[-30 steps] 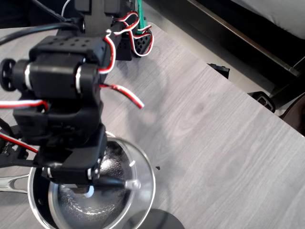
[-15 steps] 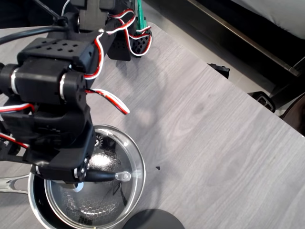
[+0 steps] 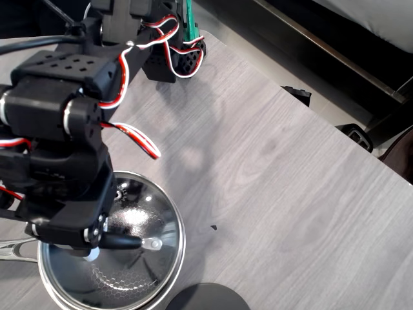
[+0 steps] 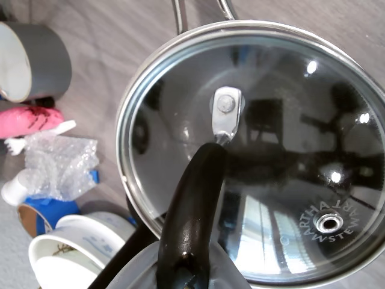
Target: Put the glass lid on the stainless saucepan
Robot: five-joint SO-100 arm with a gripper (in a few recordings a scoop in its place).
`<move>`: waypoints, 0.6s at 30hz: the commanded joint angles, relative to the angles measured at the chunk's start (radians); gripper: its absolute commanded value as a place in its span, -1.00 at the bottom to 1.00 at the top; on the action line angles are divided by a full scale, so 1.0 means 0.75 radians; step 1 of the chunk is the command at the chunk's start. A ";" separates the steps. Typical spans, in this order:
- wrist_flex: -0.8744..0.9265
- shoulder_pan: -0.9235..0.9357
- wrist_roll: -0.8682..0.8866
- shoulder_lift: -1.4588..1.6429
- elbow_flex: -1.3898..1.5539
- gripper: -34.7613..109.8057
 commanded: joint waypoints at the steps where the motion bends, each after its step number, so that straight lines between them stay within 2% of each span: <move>1: -0.035 -0.006 -0.010 0.025 -0.098 -0.52; 15: -0.045 -0.016 -0.002 -0.020 -0.106 -0.51; 18: -0.027 -0.010 -0.006 -0.012 -0.108 -0.40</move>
